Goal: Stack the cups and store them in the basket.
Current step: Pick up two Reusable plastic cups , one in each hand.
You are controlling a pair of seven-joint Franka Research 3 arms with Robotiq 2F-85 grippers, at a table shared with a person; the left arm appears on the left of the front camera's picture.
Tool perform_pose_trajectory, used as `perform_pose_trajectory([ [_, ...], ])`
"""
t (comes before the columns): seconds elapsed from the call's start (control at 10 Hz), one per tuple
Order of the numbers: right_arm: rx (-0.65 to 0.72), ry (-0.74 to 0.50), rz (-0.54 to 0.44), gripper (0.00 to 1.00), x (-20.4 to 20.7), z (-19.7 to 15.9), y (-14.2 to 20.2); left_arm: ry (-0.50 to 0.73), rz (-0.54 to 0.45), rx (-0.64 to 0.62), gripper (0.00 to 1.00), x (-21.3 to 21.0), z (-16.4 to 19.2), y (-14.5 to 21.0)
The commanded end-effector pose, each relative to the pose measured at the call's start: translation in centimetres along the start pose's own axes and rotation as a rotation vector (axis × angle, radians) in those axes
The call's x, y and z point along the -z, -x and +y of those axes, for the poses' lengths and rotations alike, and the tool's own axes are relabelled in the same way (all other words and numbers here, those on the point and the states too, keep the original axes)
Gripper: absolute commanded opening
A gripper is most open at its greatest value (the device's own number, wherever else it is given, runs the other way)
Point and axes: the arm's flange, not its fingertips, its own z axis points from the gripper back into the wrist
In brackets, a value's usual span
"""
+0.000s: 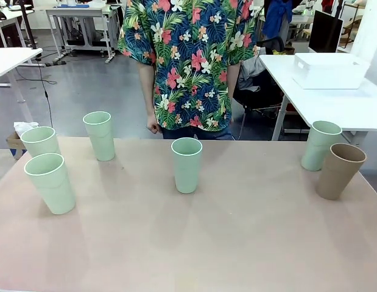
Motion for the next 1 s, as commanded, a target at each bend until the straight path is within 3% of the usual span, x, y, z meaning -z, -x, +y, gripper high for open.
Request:
perform_pose_trajectory([
  [0.0,-0.022,0.001,-0.028,1.0,0.1,-0.1,-0.1,0.003,-0.01,0.008,1.0,0.0,-0.1,0.0],
  [0.8,0.0,0.0,0.0,1.0,0.0,0.0,0.0,0.0,0.0,0.0,1.0,0.0,0.0,0.0],
  [0.9,-0.008,0.015,-0.008,1.0,1.7,-1.7,-0.5,-0.011,0.008,-0.027,1.0,0.0,2.3,0.2],
])
